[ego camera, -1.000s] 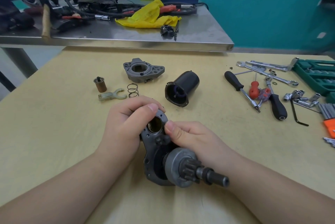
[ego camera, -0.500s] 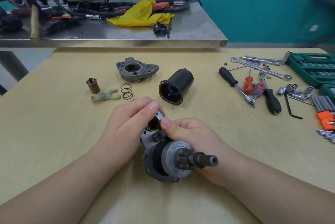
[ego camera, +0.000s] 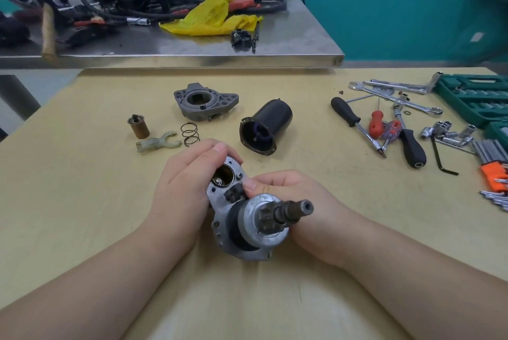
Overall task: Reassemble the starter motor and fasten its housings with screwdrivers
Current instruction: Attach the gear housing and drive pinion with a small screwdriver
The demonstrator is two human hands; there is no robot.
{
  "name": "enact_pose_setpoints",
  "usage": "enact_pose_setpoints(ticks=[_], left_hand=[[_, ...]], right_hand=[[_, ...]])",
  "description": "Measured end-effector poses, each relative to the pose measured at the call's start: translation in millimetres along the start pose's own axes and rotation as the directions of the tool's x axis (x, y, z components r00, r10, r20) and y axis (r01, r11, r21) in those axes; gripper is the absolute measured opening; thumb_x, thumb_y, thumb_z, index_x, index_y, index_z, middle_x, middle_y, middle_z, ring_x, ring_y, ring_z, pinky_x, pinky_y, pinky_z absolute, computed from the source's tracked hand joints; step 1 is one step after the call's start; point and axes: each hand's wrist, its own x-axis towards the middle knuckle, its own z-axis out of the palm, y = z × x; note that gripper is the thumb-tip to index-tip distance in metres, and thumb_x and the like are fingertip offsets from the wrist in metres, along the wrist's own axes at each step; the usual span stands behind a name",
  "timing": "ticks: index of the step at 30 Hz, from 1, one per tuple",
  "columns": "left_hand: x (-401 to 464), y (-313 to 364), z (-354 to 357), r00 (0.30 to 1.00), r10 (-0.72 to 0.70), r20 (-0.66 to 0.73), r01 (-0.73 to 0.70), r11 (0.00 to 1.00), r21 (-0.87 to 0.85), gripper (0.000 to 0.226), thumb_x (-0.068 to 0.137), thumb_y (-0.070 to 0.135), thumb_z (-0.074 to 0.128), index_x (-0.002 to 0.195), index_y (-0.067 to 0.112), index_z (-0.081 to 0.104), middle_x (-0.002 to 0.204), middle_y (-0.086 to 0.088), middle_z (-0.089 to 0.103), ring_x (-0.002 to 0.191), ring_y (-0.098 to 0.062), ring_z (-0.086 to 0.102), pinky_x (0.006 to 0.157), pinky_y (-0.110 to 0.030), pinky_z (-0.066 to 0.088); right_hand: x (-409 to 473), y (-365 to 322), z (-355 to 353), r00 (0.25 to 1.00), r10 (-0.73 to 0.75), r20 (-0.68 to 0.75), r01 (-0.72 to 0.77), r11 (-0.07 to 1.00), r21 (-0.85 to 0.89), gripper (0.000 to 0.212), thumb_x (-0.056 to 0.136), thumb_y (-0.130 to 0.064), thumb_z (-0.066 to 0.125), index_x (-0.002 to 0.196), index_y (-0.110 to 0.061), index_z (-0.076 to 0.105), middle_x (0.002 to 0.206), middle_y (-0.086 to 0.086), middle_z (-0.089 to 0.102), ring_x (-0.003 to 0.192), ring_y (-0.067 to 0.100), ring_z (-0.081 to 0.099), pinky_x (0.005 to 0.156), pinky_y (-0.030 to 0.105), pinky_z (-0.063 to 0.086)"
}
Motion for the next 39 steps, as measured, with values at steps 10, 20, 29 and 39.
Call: enact_pose_setpoints(ticks=[10,20,29,39], left_hand=[[0.4,-1.6,0.4,1.0,-0.007,0.029,0.008,0.998,-0.057,0.032,0.097,0.032,0.057,0.086,0.005,0.071,0.09,-0.038,0.061,0.072,-0.032,0.06,0.063,-0.038,0.047],[2.7,-4.1,1.0,0.997,-0.039,0.065,0.043,0.997,-0.058,0.032,0.095,0.03,0.058,0.086,0.002,0.07,0.091,-0.038,0.058,0.071,-0.029,0.058,0.063,-0.037,0.045],[9.2,-10.9,1.2,0.997,-0.035,0.062,0.037,0.999,-0.026,0.032,0.095,0.033,0.059,0.088,0.004,0.071,0.092,-0.037,0.059,0.069,-0.027,0.06,0.057,-0.032,0.05],[11.9,-9.0,6.6,0.999,-0.032,0.008,0.032,0.999,-0.022,0.029,0.093,0.032,0.06,0.082,0.007,0.072,0.077,-0.013,0.066,0.066,-0.019,0.062,0.053,-0.021,0.05]], right_hand=[[-0.2,-0.6,-2.9,1.0,-0.029,0.004,0.029,0.996,-0.084,0.035,0.082,-0.052,0.068,0.058,-0.028,0.075,0.059,-0.011,0.066,0.052,0.004,0.059,0.055,0.016,0.048],[-2.1,-1.4,-6.1,1.0,0.008,-0.011,-0.01,0.986,-0.164,0.05,0.106,-0.035,0.063,0.057,-0.026,0.071,0.06,-0.009,0.062,0.054,0.007,0.055,0.057,0.023,0.045],[3.6,-0.5,-12.4,0.999,0.026,-0.021,-0.029,0.984,-0.174,0.052,0.107,-0.03,0.063,0.056,-0.028,0.074,0.058,-0.011,0.063,0.052,0.005,0.056,0.057,0.024,0.044],[12.8,-1.0,-37.2,0.982,-0.139,-0.127,0.079,0.918,-0.388,0.025,0.106,-0.024,0.066,0.093,-0.006,0.078,0.082,0.015,0.073,0.076,0.022,0.06,0.074,0.041,0.049]])
